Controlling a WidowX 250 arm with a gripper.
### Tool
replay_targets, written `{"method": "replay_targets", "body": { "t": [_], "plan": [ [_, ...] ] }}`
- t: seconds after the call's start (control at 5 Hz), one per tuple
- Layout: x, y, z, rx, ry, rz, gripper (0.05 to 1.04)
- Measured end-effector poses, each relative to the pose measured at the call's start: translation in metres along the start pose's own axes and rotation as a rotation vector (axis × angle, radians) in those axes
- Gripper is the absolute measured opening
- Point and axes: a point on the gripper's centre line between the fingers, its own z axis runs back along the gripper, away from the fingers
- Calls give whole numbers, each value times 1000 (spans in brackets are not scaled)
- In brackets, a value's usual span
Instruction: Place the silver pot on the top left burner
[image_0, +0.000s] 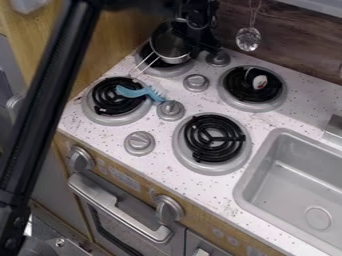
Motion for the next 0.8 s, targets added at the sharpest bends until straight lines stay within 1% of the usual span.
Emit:
{"method": "replay_targets", "body": {
  "t": [0.2,0.4,0.6,0.8],
  "plan": [
    [1,7,-16,27,55,20,70],
    [0,17,-20,40,88,41,97],
    [-11,19,-23,6,103,72,264],
    [-25,22,-13,-3,71,97,540]
  ]
}}
